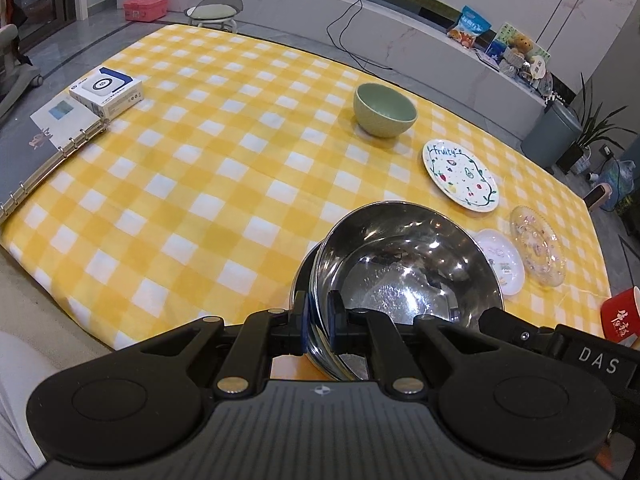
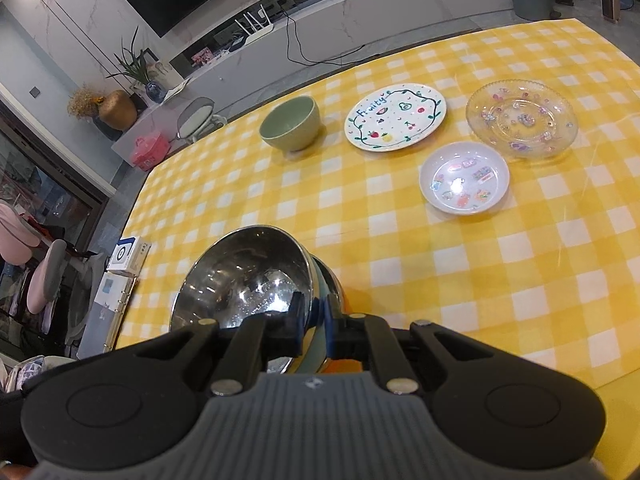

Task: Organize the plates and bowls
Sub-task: 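Lift the blue bowl with both grippers and lower it into the orange bowl, then open both grippers and pull them back from the stacked bowls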

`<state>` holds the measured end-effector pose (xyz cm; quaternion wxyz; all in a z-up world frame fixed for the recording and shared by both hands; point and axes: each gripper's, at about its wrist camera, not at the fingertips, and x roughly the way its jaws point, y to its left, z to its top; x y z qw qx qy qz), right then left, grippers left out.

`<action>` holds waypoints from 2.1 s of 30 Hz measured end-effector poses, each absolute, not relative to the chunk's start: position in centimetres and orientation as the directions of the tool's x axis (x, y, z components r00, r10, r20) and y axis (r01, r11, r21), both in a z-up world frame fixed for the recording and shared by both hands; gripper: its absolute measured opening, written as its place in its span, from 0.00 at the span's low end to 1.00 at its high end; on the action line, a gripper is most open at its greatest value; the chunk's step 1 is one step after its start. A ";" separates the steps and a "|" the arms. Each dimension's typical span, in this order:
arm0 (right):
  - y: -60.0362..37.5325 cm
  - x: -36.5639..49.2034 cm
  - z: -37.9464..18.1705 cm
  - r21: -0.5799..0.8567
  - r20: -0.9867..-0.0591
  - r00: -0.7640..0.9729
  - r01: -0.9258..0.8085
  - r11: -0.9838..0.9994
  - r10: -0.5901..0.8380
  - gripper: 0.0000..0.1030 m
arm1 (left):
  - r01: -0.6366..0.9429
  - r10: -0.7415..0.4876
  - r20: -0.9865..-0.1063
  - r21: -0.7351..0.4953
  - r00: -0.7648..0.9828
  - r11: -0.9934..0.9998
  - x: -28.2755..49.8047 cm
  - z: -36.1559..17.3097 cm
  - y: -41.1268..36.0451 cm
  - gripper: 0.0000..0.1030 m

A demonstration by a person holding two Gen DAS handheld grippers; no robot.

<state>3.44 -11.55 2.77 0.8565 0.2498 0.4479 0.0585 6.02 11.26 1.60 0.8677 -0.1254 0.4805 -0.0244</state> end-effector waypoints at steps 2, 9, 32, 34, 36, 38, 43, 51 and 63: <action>-11.4 3.7 2.5 0.474 -0.741 0.590 0.124 0.872 0.319 0.07 | -0.078 -0.162 -0.829 -0.239 0.535 0.968 6.1 1.5 11.2 0.09; -11.2 4.2 1.7 0.466 -0.751 0.582 0.133 0.875 0.312 0.07 | -0.078 -0.148 -0.839 -0.220 0.523 0.972 6.8 0.8 11.0 0.09; -11.3 4.5 1.3 0.474 -0.742 0.593 0.134 0.870 0.313 0.30 | -0.031 -0.150 -0.827 -0.198 0.541 0.980 7.2 1.2 11.3 0.44; -11.4 4.5 1.6 0.477 -0.735 0.602 0.130 0.869 0.313 0.32 | -0.021 -0.156 -0.819 -0.201 0.553 0.979 7.2 1.8 11.4 0.46; -11.5 4.5 1.8 0.478 -0.730 0.607 0.129 0.869 0.312 0.33 | -0.010 -0.160 -0.809 -0.201 0.565 0.979 7.4 2.4 11.3 0.48; -11.5 4.5 2.0 0.481 -0.726 0.612 0.124 0.868 0.315 0.33 | 0.002 -0.163 -0.801 -0.197 0.576 0.980 7.5 2.9 11.3 0.49; -11.8 4.8 2.2 0.476 -0.723 0.621 0.131 0.869 0.303 0.39 | 0.047 -0.186 -0.781 -0.198 0.596 0.979 8.2 3.7 10.9 0.49; -12.2 6.8 2.7 0.461 -0.729 0.625 0.147 0.875 0.279 0.48 | 0.125 -0.221 -0.770 -0.182 0.599 0.975 10.1 4.2 10.2 0.52; -13.2 12.5 2.2 0.422 -0.758 0.607 0.176 0.889 0.239 0.65 | 0.132 -0.246 -0.783 -0.208 0.572 0.969 16.3 3.6 11.0 0.64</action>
